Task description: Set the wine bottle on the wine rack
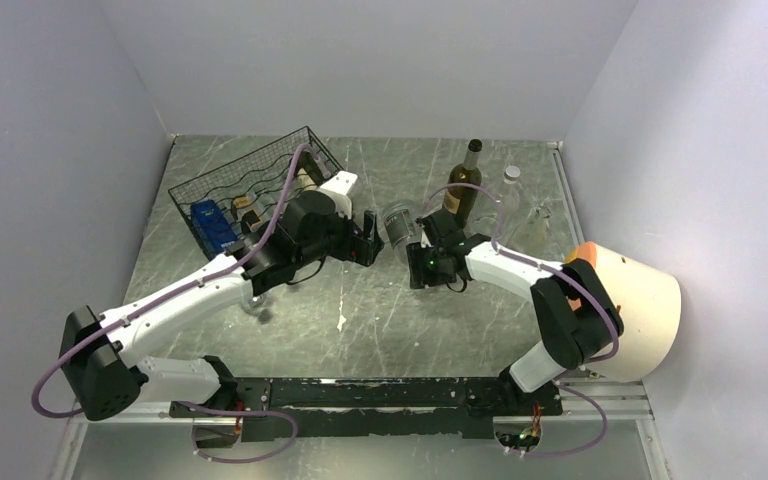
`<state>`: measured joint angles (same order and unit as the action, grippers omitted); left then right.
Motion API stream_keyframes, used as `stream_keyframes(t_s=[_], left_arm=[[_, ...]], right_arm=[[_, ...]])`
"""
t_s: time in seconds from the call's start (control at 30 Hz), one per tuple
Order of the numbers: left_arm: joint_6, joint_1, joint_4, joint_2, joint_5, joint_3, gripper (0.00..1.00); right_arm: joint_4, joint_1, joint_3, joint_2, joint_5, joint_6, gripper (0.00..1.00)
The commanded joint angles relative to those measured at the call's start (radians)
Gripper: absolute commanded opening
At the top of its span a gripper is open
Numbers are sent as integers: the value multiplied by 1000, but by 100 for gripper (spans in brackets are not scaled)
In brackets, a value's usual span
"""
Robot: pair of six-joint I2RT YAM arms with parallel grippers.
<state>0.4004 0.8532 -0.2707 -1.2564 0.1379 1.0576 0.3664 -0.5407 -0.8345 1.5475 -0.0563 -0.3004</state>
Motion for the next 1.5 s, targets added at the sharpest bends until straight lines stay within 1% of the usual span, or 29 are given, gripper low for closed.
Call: stream_keyframes(t_s=[0.0,0.33,0.47,0.5,0.63,0.67,0.7,0.87,1.07,1.47], left_arm=[[9,-7,-2,29,17,18,98],[8,-9,-18,17,19,30,99],[10,-11,-11,21,20,18,98],[9,-12,-8,21,18,16,98],[7,-16,-23,9,13,29,98],[6,-15,-27,6,16,33,98],[7,-16,-31,6,19,34,98],[4,-18,-25,17,22,28,98],[-2,-23,-37,33,38,41,98],[-8,-37,-64,107,94,41,98]], right_arm=[[-60,-1,-23,30,14,12,58],[-188,-11,14,97,55,-28,58],[-230,-30,41,117,116,-40,56],[-238,-34,48,121,126,-42,51],[-271,-43,84,121,137,-44,14],[-280,-46,94,116,139,-45,6],[-283,-47,103,109,141,-46,0],[-299,-49,119,52,171,-40,0],[-352,-49,137,-77,179,-25,0],[-480,-48,204,-303,86,-9,0]])
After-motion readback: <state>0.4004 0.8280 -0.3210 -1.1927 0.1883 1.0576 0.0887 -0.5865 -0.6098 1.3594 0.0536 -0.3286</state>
